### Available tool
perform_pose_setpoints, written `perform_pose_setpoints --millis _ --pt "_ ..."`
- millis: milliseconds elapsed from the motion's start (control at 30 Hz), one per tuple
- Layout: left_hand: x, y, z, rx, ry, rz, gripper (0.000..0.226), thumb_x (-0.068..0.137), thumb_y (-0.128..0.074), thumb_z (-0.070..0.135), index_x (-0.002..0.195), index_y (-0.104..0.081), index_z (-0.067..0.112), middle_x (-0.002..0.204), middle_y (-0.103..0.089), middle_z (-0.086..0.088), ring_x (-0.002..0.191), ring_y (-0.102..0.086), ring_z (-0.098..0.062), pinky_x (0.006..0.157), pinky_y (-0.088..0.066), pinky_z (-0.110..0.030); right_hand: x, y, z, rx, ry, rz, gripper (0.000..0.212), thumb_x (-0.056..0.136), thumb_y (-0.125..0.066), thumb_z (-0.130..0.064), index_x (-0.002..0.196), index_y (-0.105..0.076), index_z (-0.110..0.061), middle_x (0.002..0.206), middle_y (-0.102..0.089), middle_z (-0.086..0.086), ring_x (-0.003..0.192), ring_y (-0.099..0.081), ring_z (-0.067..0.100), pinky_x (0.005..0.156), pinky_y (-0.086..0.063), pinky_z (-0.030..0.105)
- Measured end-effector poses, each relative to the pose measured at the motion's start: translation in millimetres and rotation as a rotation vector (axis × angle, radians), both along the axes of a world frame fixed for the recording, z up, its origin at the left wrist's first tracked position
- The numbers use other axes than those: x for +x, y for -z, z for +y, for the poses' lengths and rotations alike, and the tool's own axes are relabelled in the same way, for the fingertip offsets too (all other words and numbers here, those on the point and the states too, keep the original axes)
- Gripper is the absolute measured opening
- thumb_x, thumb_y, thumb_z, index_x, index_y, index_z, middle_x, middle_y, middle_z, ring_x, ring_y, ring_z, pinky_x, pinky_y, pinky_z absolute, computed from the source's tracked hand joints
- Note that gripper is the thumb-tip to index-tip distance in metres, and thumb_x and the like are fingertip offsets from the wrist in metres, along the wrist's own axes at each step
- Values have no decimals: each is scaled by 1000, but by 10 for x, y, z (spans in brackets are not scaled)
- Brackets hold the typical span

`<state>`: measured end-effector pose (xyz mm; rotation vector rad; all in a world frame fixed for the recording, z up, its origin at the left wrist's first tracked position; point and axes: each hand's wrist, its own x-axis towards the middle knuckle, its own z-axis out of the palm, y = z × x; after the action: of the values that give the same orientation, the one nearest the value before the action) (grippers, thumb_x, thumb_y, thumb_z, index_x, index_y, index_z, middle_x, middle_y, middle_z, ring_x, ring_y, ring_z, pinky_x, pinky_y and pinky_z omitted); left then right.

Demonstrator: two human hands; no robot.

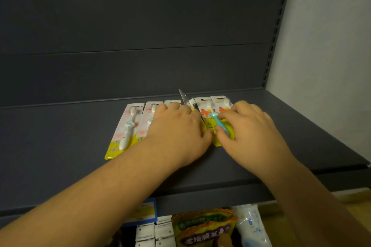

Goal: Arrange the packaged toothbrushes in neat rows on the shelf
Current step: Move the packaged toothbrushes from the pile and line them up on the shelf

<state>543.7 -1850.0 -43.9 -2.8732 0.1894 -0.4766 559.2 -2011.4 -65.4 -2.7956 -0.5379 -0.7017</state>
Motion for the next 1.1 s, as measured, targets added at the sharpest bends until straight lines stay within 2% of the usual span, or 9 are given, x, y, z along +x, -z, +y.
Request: perform_pose_setpoints --millis 100,167,300,467,567,667,867,967,1100 --pt "-20 50 52 18 -11 13 68 87 -19 73 122 -54 27 121 -47 -1 114 -39 -24 95 -28 -43 3 29 11 21 -31 42 35 93 -50 -44 115 -70 -25 113 -57 -3 104 -52 17 88 -44 38" --pt "-36 79 65 8 11 22 65 88 -21 72 123 -53 28 119 -41 -1 113 -35 -24 93 -26 -42 -1 43 11 20 -48 84 37 95 -47 -45 123 -65 -28 125 -56 -5 113 -51 17 95 -43 39" --pt "-31 100 80 -31 24 76 60 91 -20 67 130 -47 31 124 -42 2 117 -33 -22 94 -23 -43 20 58 -5 -4 -58 187 44 98 -39 -48 138 -53 -36 147 -43 -10 132 -40 14 106 -36 39" --pt "-50 59 133 -89 77 146 61 92 -19 66 142 -36 35 137 -42 8 124 -32 -20 99 -22 -43 21 62 -8 -37 -60 235 49 96 -34 -56 141 -48 -40 150 -41 -14 135 -37 12 109 -35 38" --pt "-151 -52 372 -226 107 164 60 93 -27 63 149 -18 44 157 -19 12 140 -16 -17 112 -13 -41 10 62 -26 -31 -71 228 51 94 -35 -61 139 -50 -42 148 -43 -16 135 -37 11 107 -34 37" --pt "-308 -111 733 -306 -23 228 59 94 -26 62 149 -7 50 160 2 20 147 4 -11 116 -5 -41 9 74 -30 -28 -81 230 54 93 -33 -63 138 -51 -41 147 -44 -16 135 -38 10 107 -35 37" --pt "-395 66 811 -260 -101 411 62 93 -21 64 150 -4 47 161 8 14 147 14 -17 119 -4 -49 18 83 -21 -23 -74 232 57 91 -34 -66 138 -52 -40 145 -46 -16 133 -39 10 106 -35 37" --pt "-368 142 770 -254 -112 395 58 96 -20 60 150 -7 45 161 10 11 148 12 -22 118 -3 -53 11 79 -21 -32 -71 243 62 87 -33 -72 138 -51 -41 144 -45 -17 132 -39 10 105 -34 36" --pt "-342 186 723 -313 -133 351 53 97 -23 58 148 -17 45 161 2 10 148 8 -23 117 -4 -57 6 74 -26 -48 -64 252 63 86 -35 -74 138 -51 -42 145 -43 -17 133 -38 11 104 -33 36"
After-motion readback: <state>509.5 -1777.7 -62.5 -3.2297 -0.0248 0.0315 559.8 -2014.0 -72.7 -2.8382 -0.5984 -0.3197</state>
